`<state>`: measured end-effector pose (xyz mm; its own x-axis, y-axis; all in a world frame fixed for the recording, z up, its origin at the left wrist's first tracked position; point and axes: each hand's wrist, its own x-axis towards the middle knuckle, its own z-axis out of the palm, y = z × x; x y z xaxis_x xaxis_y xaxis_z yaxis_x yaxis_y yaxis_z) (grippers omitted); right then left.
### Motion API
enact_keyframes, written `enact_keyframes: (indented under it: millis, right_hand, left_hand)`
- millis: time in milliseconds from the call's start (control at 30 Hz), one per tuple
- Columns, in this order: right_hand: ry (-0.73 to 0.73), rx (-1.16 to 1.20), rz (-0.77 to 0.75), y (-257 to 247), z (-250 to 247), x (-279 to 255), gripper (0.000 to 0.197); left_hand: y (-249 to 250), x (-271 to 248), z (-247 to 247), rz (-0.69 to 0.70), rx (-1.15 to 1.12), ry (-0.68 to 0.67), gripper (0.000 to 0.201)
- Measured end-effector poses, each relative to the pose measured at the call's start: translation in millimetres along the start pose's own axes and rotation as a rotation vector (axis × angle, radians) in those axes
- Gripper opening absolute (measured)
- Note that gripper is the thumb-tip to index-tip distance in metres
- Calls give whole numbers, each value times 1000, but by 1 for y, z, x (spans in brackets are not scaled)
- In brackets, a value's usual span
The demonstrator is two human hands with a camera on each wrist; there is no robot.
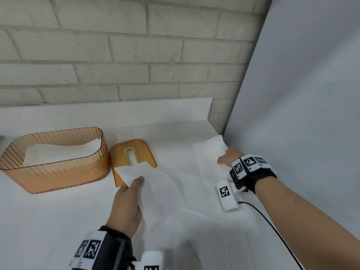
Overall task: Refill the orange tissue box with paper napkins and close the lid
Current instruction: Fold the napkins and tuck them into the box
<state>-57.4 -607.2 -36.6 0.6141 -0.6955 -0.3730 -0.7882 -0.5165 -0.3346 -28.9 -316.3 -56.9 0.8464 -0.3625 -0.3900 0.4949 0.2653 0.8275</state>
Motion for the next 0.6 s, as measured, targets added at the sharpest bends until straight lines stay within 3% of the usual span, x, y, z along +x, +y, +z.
enact_keyframes:
  millis: [133, 200, 267, 333, 433, 600]
  right_hand:
    - [81, 329, -247, -14, -34, -27, 27]
    - [48, 522, -385, -27, -49, -51, 25]
    - [-166, 885, -467, -40, -54, -80, 24]
    - [-375, 1063, -531, -47, -50, -104, 32]
    - [-452, 997, -570, -49, -29, -122, 38]
    - [-296, 456, -593, -47, 8, -131, 29]
  left_hand:
    - [1, -1, 2, 29, -68, -10, 29]
    - [2, -3, 6, 52, -78, -40, 34]
    - [5, -6, 13, 60, -77, -77, 37]
    - [6, -10, 19, 49, -74, -130, 37]
    - [7, -15, 27, 29, -111, -176, 33]
    - [14, -28, 32, 72, -169, -222, 51]
